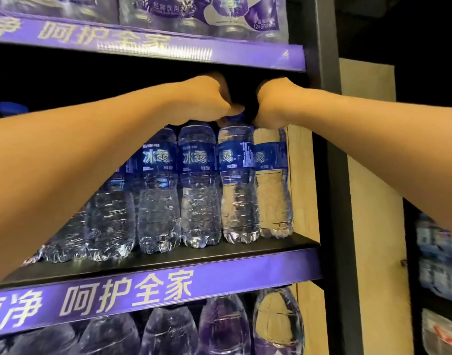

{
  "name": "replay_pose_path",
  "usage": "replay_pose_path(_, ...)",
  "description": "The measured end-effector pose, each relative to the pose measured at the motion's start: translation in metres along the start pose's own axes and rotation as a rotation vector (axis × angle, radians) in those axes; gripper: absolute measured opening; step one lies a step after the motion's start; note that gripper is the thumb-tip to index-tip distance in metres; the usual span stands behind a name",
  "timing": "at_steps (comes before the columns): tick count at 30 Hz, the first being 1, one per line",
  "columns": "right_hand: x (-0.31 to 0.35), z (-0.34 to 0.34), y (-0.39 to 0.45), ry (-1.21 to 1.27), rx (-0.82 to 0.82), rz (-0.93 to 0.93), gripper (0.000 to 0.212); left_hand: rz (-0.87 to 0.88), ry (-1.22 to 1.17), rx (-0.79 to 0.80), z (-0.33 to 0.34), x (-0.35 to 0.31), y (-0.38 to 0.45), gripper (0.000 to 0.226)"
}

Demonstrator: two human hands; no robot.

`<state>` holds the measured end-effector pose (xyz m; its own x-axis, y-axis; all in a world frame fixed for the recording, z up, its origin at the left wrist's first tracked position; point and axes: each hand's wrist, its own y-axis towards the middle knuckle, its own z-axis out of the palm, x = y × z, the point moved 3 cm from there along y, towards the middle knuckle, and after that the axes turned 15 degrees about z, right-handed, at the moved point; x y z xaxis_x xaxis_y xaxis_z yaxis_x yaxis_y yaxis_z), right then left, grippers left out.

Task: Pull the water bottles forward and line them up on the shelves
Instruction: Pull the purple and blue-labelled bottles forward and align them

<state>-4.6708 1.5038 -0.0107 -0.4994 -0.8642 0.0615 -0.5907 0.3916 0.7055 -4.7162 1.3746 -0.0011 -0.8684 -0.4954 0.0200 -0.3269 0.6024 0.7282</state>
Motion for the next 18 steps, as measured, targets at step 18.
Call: replay_pose_path(18, -0.011, -0.008, -0.011, 0.296, 0.076, 0.044, 0.022, -0.133, 0.001, -0.030, 0.007, -0.002, 0.001, 0.065)
